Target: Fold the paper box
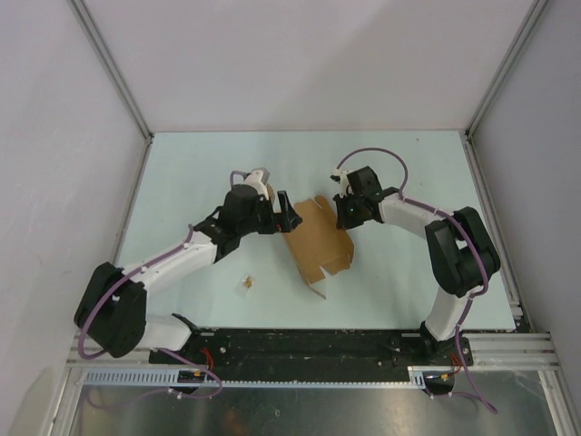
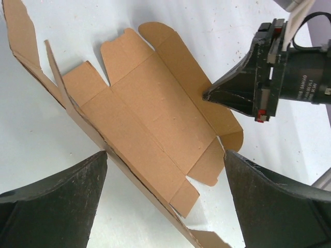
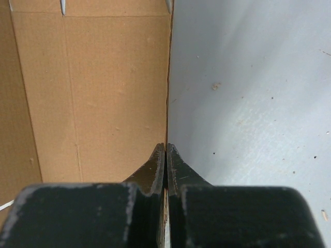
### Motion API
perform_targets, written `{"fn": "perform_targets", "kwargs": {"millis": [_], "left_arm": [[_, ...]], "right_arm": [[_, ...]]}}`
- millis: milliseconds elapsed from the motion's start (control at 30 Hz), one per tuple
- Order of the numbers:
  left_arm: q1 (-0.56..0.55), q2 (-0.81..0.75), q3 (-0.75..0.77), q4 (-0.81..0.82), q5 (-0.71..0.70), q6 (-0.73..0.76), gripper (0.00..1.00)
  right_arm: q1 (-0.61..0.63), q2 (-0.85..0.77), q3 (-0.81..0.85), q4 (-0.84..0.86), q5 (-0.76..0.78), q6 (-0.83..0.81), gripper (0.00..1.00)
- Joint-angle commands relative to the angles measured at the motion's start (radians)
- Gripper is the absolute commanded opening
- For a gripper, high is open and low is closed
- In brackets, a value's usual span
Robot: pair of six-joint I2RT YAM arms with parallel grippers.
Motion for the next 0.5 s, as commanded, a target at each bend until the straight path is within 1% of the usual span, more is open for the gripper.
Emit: {"fn": "perform_targets", "kwargs": {"millis": [0, 267, 467], "left_arm": [[-0.002, -0.072, -0.036, 0.004, -0.007, 0.012, 1.0], [-0.002, -0.059, -0.07, 0.004, -0.002, 0.003, 0.99], [-0.002, -0.053, -0.07, 0.004, -0.008, 0.003, 0.99]], "right_arm": [[0.008, -0.05, -0.008, 0.0, -0.01, 0.006, 0.0], [0.01, -0.1, -0.008, -0.009, -0.007, 0.003, 0.0], [0.017, -0.143, -0.008, -0.016, -0.04, 0.008, 0.0]]}}
